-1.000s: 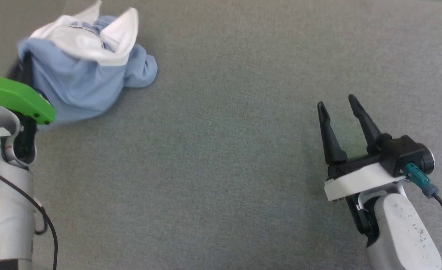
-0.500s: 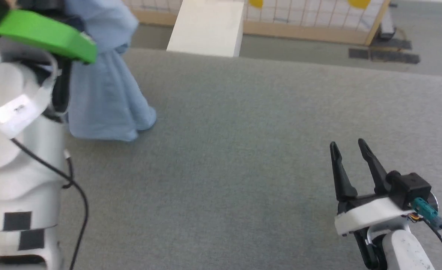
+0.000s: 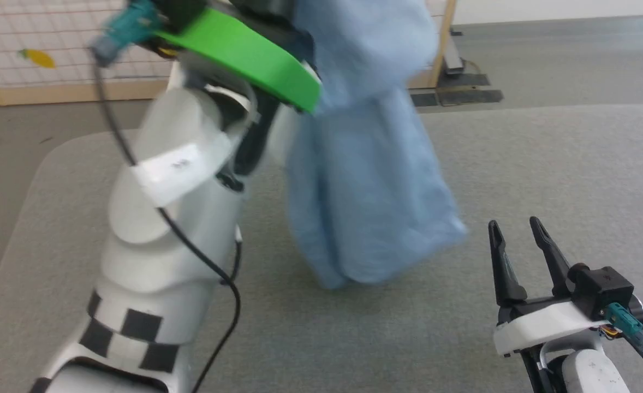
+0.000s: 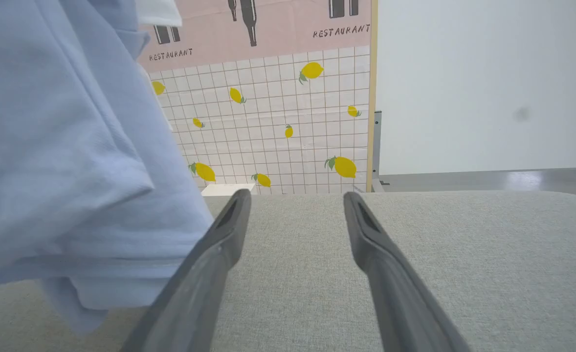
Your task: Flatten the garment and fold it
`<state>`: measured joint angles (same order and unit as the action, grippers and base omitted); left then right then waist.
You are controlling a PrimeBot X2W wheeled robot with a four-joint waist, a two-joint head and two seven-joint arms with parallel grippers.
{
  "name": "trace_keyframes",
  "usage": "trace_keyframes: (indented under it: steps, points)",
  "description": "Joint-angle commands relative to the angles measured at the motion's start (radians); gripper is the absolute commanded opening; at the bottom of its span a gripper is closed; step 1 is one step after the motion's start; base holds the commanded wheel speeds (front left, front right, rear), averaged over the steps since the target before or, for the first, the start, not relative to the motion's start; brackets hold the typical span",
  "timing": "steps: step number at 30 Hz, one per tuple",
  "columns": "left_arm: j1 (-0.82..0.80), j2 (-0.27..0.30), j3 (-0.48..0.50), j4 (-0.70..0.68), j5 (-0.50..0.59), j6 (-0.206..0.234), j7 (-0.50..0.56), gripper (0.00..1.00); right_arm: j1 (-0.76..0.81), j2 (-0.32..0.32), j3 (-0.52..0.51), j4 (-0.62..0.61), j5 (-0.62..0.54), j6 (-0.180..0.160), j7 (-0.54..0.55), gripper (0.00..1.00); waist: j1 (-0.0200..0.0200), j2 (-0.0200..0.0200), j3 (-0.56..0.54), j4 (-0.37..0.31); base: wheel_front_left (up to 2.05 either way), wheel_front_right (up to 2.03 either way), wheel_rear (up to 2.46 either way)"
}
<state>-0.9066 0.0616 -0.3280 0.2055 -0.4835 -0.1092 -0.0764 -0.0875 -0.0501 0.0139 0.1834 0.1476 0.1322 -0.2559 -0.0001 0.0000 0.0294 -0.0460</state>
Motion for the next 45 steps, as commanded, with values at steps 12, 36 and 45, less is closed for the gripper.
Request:
trace_keyframes:
  steps: [12, 36, 45]
  points:
    - [0.323, 0.003, -0.264, 0.384, -0.04, 0.075, 0.33, 0.0, -0.012, 0.0, 0.019, -0.005, 0.001, -0.002, -0.001, 1.0, 0.0001, 0.0, 0.041, -0.114, 0.0, 0.0, 0.0]
    - [0.662, 0.101, 0.032, 0.004, 0.048, 0.17, -0.185, 1.0, 0.004, 0.0, 0.064, -0.055, -0.039, -0.002, 0.029, 1.0, 0.0001, 0.0, 0.026, 0.02, 0.0, 0.0, 0.0]
    - [0.82, 0.047, 0.219, -0.159, 0.191, 0.147, -0.185, 1.0, -0.083, 0.0, 0.301, -0.058, -0.103, -0.002, 0.187, 1.0, 0.0001, 0.0, 0.087, 0.103, 0.0, 0.0, 0.0]
